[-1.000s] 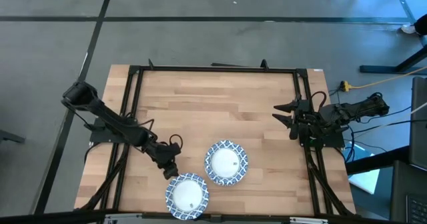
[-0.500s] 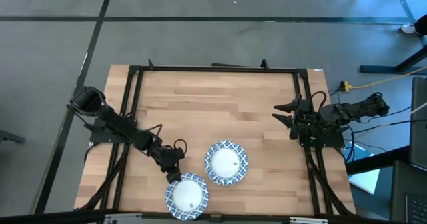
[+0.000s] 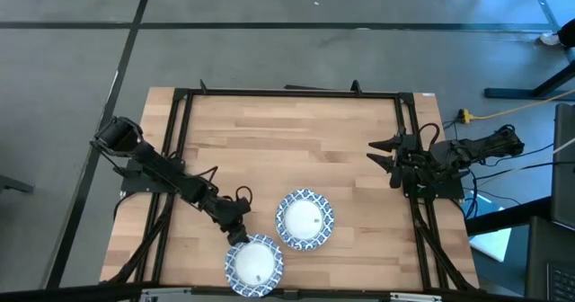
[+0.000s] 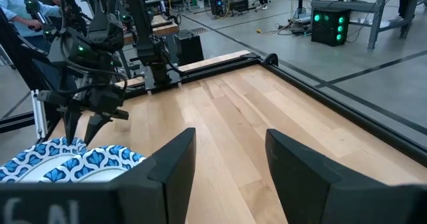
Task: Nest bowls inside each other
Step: Stack the blue patterned bowl on the blue patterned bowls
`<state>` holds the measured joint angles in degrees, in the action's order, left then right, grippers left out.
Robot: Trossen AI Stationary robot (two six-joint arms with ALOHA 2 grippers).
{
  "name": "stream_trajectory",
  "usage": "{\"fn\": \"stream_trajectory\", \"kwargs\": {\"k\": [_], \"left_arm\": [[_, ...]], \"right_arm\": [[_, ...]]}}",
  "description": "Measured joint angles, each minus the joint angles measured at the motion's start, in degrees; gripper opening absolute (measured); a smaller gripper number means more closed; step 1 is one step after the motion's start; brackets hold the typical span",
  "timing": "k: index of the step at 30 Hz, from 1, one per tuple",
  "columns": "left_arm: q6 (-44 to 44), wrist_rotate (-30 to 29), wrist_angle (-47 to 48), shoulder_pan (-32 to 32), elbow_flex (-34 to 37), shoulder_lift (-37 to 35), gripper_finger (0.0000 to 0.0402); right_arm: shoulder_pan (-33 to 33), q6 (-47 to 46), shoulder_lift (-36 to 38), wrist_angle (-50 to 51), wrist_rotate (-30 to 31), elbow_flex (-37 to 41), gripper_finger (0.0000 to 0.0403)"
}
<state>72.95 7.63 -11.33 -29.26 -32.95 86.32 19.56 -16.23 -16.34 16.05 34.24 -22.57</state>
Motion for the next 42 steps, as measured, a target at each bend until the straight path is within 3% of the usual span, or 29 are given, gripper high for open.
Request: {"fn": "stream_trajectory", "kwargs": {"k": [17, 29, 42], "left_arm": [[0.31, 0.49, 4.86, 0.0, 0.0, -0.02, 0.012], [-0.64, 2.46, 4.25, 0.0, -0.02, -0.02, 0.0007], [-4.1, 0.69, -1.15, 4.87, -0.02, -0.14, 0.0001]], "right_arm": [[0.01, -0.03, 0.0, -0.19, 0.0, 0.0, 0.0182], [-0.01, 0.07, 0.0, -0.2, 0.02, -0.02, 0.0182], [0.01, -0.06, 0.0, -0.2, 0.04, -0.01, 0.0182]]}}
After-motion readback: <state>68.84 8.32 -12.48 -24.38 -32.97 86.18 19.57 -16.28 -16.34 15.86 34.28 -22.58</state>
